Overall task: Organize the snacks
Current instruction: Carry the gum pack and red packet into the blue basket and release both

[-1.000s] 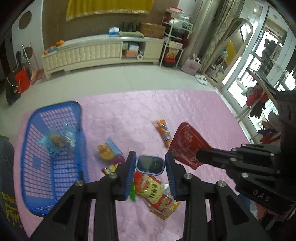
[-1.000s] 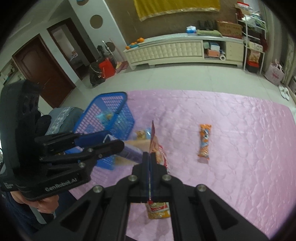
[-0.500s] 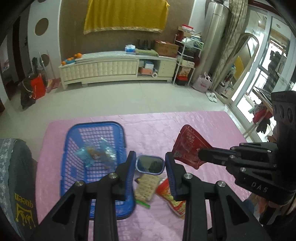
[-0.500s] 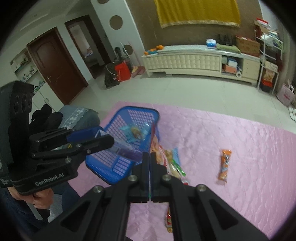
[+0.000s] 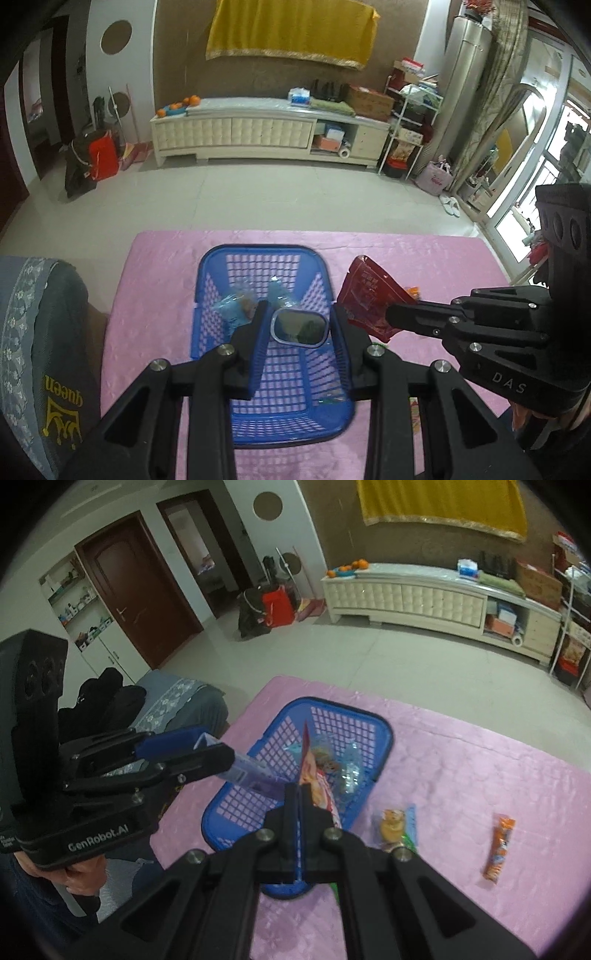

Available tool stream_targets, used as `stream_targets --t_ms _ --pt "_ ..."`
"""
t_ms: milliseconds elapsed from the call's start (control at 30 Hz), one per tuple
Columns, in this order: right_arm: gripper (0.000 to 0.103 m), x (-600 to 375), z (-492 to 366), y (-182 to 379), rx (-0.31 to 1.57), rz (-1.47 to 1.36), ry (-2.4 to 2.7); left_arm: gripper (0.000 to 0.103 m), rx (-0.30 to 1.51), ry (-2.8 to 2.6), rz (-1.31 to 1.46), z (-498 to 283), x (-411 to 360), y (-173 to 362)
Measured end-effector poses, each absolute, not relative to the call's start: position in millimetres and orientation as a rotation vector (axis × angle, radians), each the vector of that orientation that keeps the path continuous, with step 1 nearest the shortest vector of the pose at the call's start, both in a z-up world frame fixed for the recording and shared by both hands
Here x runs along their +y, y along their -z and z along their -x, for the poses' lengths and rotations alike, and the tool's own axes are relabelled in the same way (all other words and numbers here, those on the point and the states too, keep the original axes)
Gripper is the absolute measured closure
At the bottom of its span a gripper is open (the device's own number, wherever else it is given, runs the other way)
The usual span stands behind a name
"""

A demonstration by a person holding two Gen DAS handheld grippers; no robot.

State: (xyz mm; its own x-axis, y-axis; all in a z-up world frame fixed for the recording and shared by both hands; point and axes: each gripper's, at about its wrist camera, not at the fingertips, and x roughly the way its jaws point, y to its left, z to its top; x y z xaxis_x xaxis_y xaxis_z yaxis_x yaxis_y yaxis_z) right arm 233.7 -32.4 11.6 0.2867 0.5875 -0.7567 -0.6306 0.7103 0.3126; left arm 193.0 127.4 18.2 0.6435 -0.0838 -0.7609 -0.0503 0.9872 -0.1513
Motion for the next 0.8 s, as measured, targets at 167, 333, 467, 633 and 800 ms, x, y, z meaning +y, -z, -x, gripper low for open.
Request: stream_targets --t_ms 167,333,467,633,800 --pt "0.100 -6 -259 12 1.033 0.057 -0.794 0.073 0.925 0.013 0.164 -215 146 4" --pt "0.100 7 -286 34 1.073 0.048 -0.732 0.073 0.976 0.019 0.168 -244 160 28" --pt "0.100 9 -305 51 1.105 0.039 -0.679 0.073 1.015 0.027 0.154 -268 162 48" --pt "0.100 8 -321 68 1.146 0.023 -0.658 0.073 1.060 0.039 0.155 -292 162 71" --pt "0.093 2 -334 79 1.177 0.018 -0.619 0.055 1.075 0.033 0.134 -304 159 81"
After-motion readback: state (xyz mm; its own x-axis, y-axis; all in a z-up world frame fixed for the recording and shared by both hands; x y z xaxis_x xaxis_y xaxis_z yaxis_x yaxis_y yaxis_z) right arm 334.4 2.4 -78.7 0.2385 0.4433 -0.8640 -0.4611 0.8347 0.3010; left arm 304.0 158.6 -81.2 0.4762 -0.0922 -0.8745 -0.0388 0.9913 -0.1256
